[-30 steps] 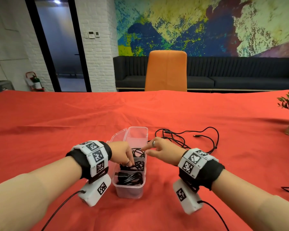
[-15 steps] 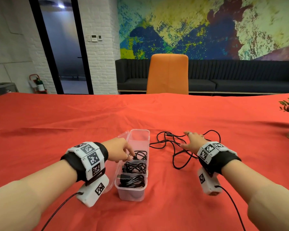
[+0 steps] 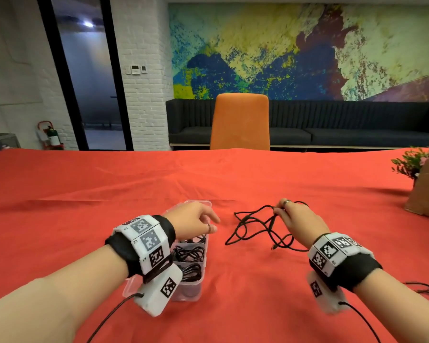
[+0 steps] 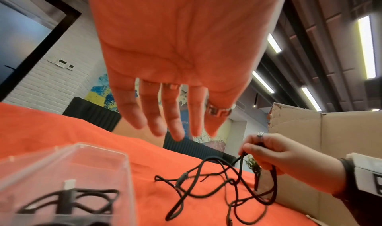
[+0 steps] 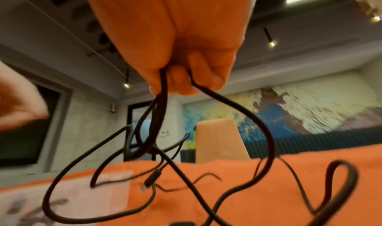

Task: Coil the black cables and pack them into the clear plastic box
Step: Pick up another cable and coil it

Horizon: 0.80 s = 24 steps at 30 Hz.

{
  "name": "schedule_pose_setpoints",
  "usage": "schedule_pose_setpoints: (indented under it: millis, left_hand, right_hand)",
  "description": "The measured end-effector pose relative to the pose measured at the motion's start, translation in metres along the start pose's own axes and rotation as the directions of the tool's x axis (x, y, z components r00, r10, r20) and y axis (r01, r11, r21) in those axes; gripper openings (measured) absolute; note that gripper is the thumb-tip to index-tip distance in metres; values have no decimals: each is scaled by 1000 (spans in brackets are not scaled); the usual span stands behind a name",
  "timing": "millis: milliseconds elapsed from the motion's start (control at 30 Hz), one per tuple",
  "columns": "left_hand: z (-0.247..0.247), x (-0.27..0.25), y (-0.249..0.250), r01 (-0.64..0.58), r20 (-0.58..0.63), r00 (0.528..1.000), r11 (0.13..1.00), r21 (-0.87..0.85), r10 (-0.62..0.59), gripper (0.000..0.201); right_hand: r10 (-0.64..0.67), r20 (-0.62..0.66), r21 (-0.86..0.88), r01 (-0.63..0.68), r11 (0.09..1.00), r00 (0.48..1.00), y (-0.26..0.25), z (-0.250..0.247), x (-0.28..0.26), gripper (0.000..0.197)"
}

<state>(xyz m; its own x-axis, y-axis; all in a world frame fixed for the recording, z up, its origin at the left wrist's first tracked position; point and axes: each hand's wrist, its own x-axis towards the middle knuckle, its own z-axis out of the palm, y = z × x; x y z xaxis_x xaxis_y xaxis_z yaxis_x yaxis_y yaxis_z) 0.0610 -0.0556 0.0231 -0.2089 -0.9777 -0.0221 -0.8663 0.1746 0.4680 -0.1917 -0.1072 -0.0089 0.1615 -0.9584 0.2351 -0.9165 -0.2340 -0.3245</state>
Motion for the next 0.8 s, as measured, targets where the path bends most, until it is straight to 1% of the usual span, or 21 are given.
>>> schedule_pose_setpoints:
  millis: [100,133,167,233,300,333,400,467,500,533,600,667,733,800]
  left_hand:
    - [7,0,31,-95,-164,983,991,-97,78,34]
    - [11,-2,42,-138,-185,976,981,-135,112,40]
    - [15,-3,53,-184,-182,971,971,-152,155,47]
    - [28,-6,73,-267,-119,961,951,-158,250,57]
    - [41,-11,86,-317,-45,948,915,-250,316,56]
    - [47,-15,91,-322,-28,944,898,-301,329,50]
    - [57,-22,96,-352,-46,934,894,-276,354,31]
    - [62,-26,93,-383,-50,923,893,-236,382,17]
    - [62,-29,92,-382,-37,922,893,-239,385,16]
    - [62,-30,91,-368,-33,927,894,-257,372,15]
    - [58,-33,90,-319,-62,947,887,-333,317,18]
    - [53,-36,89,-235,-69,971,845,-480,231,25]
    - [49,-39,86,-170,-27,981,779,-603,193,27]
    - [51,-42,86,-141,8,982,759,-635,190,29]
  right_hand:
    - [-104,-139,35,110,993,985,-6,-32,-35,17]
    - [-138,-167,62,150,987,976,-8,-40,-45,15]
    - [-176,-183,98,196,976,967,-10,-47,-55,12]
    - [-278,-227,168,319,933,933,-13,-57,-73,6]
    - [-359,-251,217,414,884,899,-16,-66,-89,5]
    - [-377,-251,240,434,868,892,-17,-69,-95,6]
    - [-369,-249,322,436,840,895,-15,-77,-105,10]
    - [-329,-241,397,402,825,913,-6,-85,-109,27]
    - [-309,-234,408,381,829,922,0,-89,-109,38]
    - [-292,-221,393,359,846,930,7,-92,-109,43]
    - [-268,-191,322,318,892,944,20,-96,-112,40]
    - [-237,-165,266,275,924,957,33,-95,-114,40]
    - [-215,-152,224,246,943,965,43,-93,-117,44]
    - [-210,-166,188,240,952,964,48,-93,-117,43]
